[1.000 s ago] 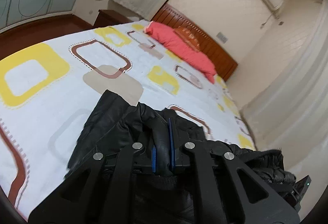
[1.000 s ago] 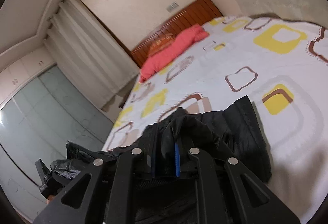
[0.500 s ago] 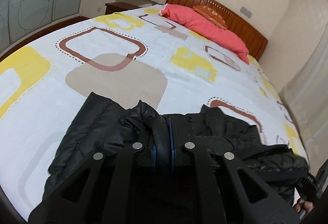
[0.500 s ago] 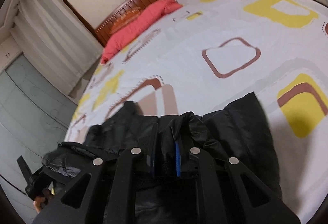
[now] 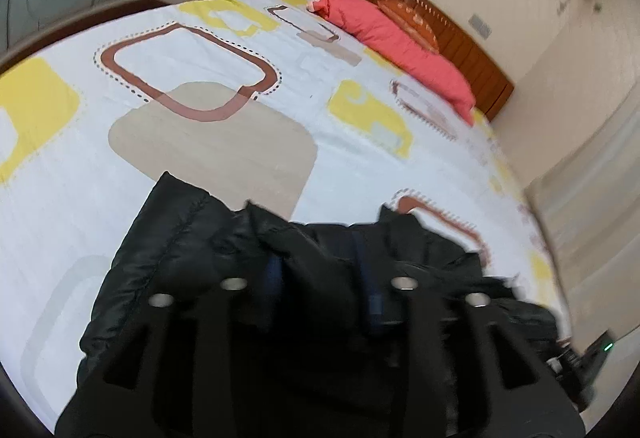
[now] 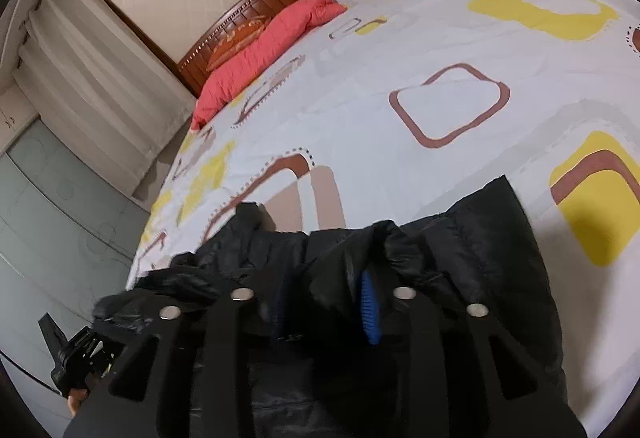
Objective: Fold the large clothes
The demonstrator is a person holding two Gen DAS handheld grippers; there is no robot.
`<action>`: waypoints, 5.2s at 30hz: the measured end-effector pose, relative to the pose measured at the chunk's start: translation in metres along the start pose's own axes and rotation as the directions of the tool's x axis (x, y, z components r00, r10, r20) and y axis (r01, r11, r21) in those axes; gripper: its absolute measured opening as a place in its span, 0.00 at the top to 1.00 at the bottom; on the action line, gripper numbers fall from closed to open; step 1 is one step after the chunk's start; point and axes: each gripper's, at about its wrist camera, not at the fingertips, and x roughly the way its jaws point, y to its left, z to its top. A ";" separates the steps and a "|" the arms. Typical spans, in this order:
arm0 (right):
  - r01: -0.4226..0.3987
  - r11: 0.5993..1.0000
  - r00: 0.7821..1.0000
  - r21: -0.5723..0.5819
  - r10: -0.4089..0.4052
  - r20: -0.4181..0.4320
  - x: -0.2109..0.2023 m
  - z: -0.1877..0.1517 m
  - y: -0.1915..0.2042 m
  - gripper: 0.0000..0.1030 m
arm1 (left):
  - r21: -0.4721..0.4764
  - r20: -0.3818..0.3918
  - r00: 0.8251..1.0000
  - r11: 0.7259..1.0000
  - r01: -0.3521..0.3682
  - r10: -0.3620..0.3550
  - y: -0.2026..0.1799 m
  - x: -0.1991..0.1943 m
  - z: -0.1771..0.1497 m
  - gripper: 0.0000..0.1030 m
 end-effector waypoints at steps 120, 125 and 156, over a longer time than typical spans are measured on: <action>0.050 0.949 0.998 0.310 -0.059 0.020 -0.247 -0.238 -0.090 0.46 | -0.301 0.014 0.996 0.950 -0.084 0.093 0.152 -0.298 -0.260 0.32; 0.064 0.957 0.998 0.281 -0.065 -0.006 -0.235 -0.236 -0.094 0.69 | -0.300 -0.015 0.997 0.951 -0.076 0.075 0.166 -0.283 -0.259 0.70; 0.325 0.938 0.945 -0.120 -0.318 0.078 -0.263 -0.210 -0.024 0.55 | 0.212 0.220 0.874 0.853 -0.477 0.434 0.079 -0.318 -0.235 0.42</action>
